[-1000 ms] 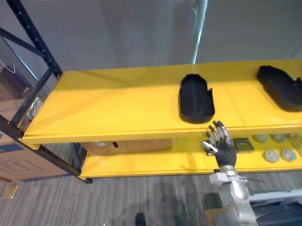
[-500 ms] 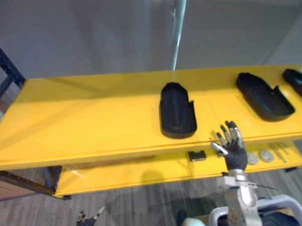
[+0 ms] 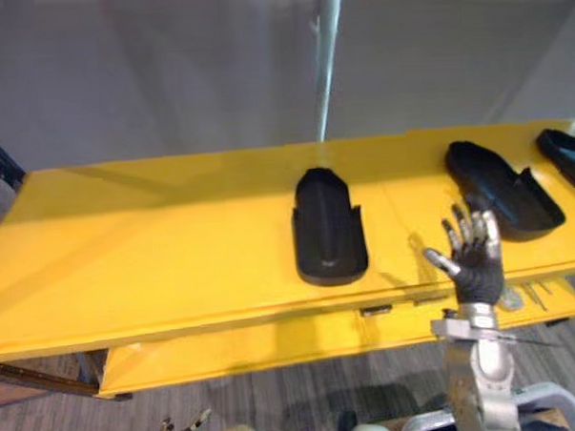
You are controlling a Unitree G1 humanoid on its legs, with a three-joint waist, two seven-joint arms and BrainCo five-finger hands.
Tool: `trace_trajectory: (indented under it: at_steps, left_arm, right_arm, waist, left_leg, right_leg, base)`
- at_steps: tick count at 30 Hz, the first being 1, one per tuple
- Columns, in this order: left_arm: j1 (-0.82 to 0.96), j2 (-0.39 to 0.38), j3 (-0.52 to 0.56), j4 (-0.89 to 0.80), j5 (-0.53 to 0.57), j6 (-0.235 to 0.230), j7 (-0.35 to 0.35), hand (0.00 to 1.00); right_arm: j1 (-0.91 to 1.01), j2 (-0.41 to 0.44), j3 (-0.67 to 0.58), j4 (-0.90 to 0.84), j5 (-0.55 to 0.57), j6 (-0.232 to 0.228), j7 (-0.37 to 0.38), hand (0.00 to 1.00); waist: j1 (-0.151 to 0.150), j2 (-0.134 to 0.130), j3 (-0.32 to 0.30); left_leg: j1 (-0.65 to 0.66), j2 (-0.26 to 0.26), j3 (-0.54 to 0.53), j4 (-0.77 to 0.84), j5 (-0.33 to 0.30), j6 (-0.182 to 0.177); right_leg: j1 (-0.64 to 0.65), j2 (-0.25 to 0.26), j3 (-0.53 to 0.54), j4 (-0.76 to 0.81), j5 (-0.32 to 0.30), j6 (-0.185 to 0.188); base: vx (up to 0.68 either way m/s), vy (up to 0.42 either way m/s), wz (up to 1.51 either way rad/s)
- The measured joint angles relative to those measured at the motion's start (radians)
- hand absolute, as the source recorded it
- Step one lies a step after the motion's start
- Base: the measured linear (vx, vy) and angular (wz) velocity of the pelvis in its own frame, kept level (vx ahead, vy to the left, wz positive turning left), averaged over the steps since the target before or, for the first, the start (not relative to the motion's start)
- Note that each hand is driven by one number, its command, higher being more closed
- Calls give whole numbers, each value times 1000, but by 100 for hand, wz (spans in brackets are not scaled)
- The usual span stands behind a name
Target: Walk over and take plastic housings, then place them on the shelf
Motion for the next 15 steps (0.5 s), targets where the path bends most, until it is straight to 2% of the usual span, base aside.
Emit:
trace_trajectory:
  at_steps: [1,3,4,5,8,9,15]
  left_arm:
    - [-3,-2,-1,0,1,2,0,0]
    - [-19,-5,-2,14,9,12,-1,0]
    - [-19,-3,1,17,8,12,-1,0]
    - [-16,10,-1,27,7,15,1,0]
    - [-20,35,1,61,3,20,0,0]
    - [-58,68,-44,139,-3,20,-41,0]
    - [-55,68,-42,139,-4,20,-40,0]
  right_arm:
    - [0,0,-12,0,-10,-2,-22,0]
    - [-1,4,-38,0,-32,-11,-97,0]
    - [0,6,-39,-4,-38,-20,-118,0]
    - [1,11,-40,-29,-38,-34,-125,0]
    - [1,12,-54,-129,-53,-74,-116,0]
    - [-24,6,-76,-157,-15,-35,-74,0]
    - [-27,6,-74,-154,-13,-34,-72,0]
  waist:
    - [-4,2,-1]
    - [-12,-1,3]
    - [-14,-14,11]
    - [-11,-28,15]
    - [-24,-47,4]
    - [-52,-67,-59]
    - [-48,-67,-59]
  left_leg:
    - [14,-8,1,-44,1,-1]
    - [51,-31,7,-148,21,-59]
    - [68,-38,19,-167,26,-68]
    - [87,-46,37,-181,26,-68]
    - [99,-70,56,-199,26,-67]
    - [133,-82,81,-228,26,-67]
    - [130,-83,77,-229,26,-67]
  right_leg:
    - [-7,-1,0,0,3,5]
    - [-22,-3,4,0,15,21]
    - [-20,-8,13,-2,19,26]
    - [-17,-13,29,-5,26,32]
    - [-15,-32,44,-27,38,45]
    - [-4,-36,73,-40,49,48]
    - [-4,-38,67,-40,49,48]
  base:
    - [47,51,0]
    - [6,56,-2]
    - [-5,71,-28]
    - [-10,77,-29]
    - [24,64,-15]
    - [39,32,-9]
    - [0,0,2]
